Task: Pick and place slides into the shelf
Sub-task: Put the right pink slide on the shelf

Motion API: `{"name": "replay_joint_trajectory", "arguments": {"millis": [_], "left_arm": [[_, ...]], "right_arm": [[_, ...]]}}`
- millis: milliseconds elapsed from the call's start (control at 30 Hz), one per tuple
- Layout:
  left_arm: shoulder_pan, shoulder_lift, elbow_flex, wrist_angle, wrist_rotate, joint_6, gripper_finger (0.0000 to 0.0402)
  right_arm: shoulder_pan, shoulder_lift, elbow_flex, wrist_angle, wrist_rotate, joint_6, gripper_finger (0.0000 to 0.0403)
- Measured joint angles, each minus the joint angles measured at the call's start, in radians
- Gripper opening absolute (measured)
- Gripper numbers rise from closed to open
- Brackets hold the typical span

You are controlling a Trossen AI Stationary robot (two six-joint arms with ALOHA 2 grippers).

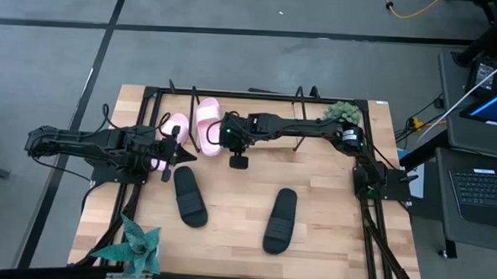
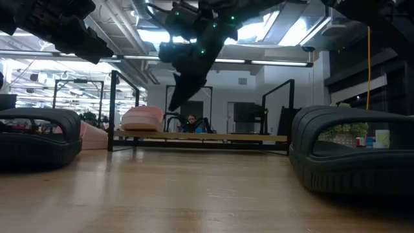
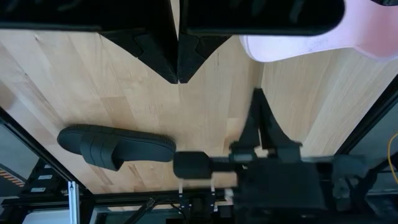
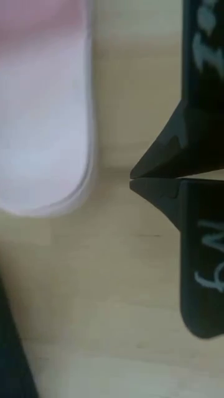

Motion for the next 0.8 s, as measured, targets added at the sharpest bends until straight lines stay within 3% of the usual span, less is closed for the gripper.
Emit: {"name": "replay_joint_trajectory", "arguments": {"millis": [800], "left_arm": [[0.0,0.0,0.0,0.001,0.0,-0.002,0.0]], "right_arm": [[0.017,0.016,-0.025,0.115,0.027,-0.008,0.0]]}}
